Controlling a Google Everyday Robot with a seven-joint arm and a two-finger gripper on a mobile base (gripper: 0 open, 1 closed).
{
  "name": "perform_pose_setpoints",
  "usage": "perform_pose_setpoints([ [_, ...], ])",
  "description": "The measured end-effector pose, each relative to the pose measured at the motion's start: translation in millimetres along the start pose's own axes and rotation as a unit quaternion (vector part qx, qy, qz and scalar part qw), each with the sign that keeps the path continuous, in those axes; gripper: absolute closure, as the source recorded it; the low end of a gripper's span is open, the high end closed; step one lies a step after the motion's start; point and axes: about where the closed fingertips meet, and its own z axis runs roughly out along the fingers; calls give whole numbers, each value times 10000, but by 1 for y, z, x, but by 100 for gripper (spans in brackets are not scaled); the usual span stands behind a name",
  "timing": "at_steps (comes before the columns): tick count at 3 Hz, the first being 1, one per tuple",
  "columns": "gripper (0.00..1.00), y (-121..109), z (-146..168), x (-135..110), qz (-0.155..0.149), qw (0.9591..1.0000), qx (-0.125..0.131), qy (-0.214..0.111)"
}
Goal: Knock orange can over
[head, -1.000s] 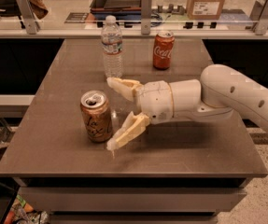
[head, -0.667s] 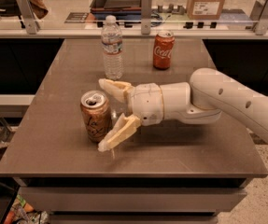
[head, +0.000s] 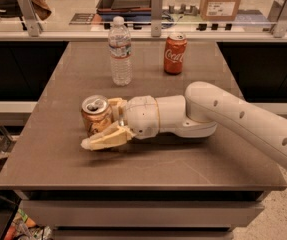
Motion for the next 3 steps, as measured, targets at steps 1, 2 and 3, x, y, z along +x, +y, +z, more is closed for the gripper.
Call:
perform_pose_setpoints([
  [1, 65, 1, 1, -1, -6, 10000, -16, 2],
  [2, 88, 2, 4, -2, -11, 10000, -39, 0],
  [3, 100, 3, 5, -3, -16, 10000, -59, -1],
])
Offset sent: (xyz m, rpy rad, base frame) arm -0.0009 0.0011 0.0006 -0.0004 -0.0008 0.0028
